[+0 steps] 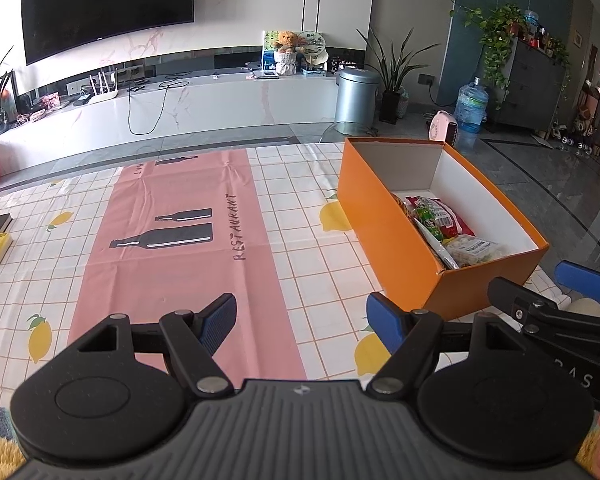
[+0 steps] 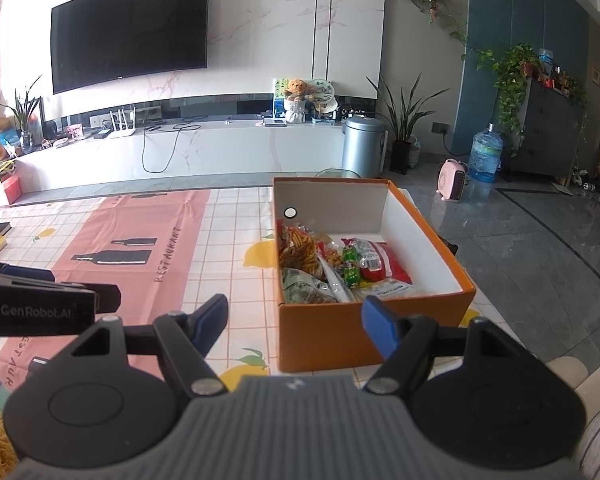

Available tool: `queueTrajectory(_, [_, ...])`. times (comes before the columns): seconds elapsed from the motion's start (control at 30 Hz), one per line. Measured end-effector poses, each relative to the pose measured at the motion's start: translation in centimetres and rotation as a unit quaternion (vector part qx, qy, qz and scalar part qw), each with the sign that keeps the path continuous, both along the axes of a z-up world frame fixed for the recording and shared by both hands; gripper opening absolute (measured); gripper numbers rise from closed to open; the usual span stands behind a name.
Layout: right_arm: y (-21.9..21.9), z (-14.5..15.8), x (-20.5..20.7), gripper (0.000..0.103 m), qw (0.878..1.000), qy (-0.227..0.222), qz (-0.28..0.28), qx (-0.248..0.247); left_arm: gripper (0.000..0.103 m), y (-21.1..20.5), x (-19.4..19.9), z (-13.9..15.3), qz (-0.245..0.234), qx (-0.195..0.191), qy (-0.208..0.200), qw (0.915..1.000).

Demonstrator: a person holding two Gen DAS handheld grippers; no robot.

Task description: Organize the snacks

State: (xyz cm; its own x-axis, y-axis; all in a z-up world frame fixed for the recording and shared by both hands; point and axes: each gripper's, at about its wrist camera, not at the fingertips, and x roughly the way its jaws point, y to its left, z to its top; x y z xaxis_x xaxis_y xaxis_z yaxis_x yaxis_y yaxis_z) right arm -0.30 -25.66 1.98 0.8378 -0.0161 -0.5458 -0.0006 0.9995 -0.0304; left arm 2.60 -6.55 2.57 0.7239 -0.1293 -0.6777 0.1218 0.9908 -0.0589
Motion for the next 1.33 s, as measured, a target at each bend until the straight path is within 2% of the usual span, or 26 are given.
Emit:
queueTrajectory(0.57, [0.1, 0.3, -0.2, 0.072, 1.000, -0.002, 0.003, 0.000, 0.087, 0.3, -0.3, 0.3, 0.007, -0.003, -0.002, 1.0000])
queueTrajectory(1.33, [1.3, 0.5, -0.2, 0.073, 1.000, -0.007, 0.019, -0.016, 0.087, 2.0, -0.6, 0.7, 0.041, -0.006, -0.007, 0.9991])
